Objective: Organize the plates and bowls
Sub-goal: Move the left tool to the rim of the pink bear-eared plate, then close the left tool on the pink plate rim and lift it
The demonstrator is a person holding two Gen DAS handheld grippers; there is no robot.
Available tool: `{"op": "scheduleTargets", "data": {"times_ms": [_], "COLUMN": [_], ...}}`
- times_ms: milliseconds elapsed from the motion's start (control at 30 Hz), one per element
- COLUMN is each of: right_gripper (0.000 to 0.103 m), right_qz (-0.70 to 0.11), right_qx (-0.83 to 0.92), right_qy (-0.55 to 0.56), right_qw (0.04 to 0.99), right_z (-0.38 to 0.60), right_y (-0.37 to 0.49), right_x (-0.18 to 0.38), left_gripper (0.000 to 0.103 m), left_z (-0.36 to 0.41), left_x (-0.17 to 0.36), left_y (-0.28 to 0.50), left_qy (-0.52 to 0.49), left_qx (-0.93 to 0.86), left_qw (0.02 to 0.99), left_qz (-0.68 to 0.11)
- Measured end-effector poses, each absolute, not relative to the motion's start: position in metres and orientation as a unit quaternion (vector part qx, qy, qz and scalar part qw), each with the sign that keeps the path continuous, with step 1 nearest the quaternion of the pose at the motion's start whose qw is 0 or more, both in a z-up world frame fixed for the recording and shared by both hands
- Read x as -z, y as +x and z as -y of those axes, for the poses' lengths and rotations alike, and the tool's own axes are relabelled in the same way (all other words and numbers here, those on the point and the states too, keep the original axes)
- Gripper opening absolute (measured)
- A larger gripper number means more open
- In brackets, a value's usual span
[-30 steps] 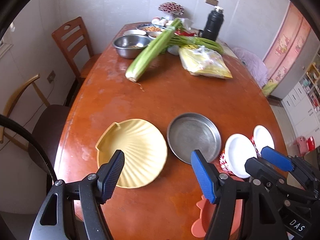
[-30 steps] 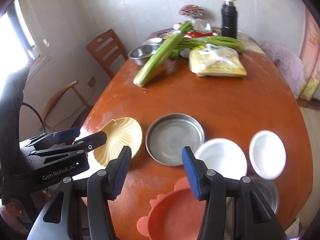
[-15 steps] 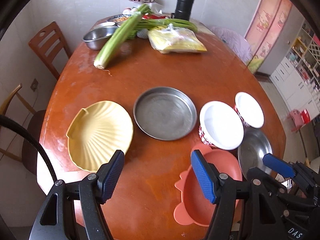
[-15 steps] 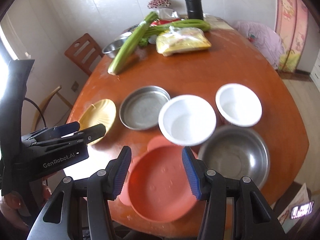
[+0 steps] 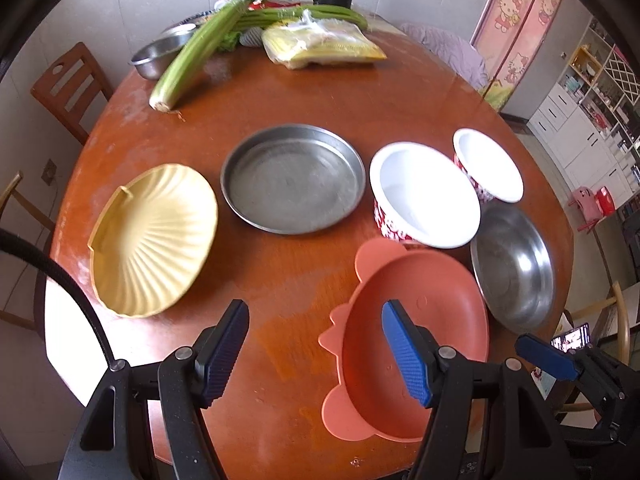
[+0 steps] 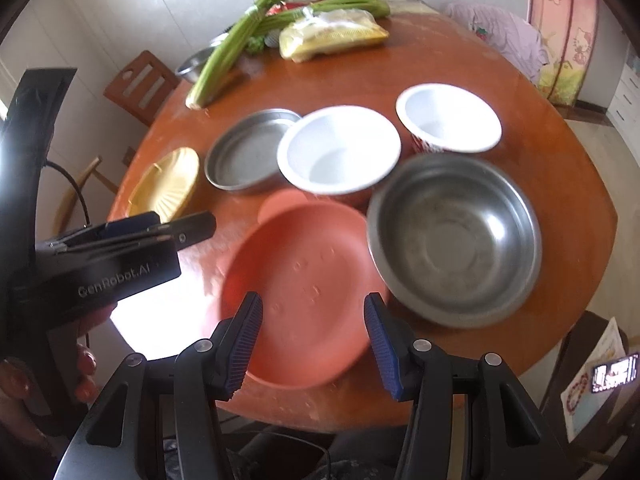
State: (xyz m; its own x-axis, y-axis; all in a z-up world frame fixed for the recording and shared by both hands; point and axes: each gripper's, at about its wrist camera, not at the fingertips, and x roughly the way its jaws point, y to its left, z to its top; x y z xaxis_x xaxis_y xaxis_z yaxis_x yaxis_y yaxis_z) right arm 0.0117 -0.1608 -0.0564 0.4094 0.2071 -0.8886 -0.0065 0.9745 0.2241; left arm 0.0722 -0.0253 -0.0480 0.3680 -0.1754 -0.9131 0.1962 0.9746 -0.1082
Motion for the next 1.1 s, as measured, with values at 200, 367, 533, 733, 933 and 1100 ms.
{"op": "scheduleTargets", "data": {"times_ms": [200,367,533,733,933,1100], "right_gripper": [0.054,0.054,0.054,0.054,0.053,0.050], "right_qz": [-0.550,-0.556,-0.563,-0.568,-0.569,-0.570], "right_qx": [-0.051,-0.036,-0.022,-0.018,-0.014,-0.015], "right_qy": [0.108,0.121,0.123,0.128,0.120,0.112], "right_qw": [0.827,0.821,0.817,0.813,0.813,0.814], "right_z": [0.169,0.175,0.180,0.181,0.176,0.172], "right_y": [0.002,-0.003,-0.008,-0.007,0.004,0.009], "right_x": [0.071,0.081,0.091,0.099,0.111,0.114], "left_gripper": [0.069,0.069,0.069,0.069,0.068,0.066], "left_z": [0.029,0.033,0.039,0.042,0.043,0.044], "left_x": [0.064,0.076,0.086,0.099,0.107,0.111], "left_y": [0.069,0.069,0.071,0.074,0.078,0.080], "left_qy": [0.015,0.017,0.024,0.026,0.028,0.025], "left_qx": [0.115,0.120,0.122,0.122,0.126,0.133], "left_qw": [0.819,0.813,0.810,0.804,0.796,0.792], "left_qz": [-0.562,-0.570,-0.573,-0.581,-0.592,-0.596]}}
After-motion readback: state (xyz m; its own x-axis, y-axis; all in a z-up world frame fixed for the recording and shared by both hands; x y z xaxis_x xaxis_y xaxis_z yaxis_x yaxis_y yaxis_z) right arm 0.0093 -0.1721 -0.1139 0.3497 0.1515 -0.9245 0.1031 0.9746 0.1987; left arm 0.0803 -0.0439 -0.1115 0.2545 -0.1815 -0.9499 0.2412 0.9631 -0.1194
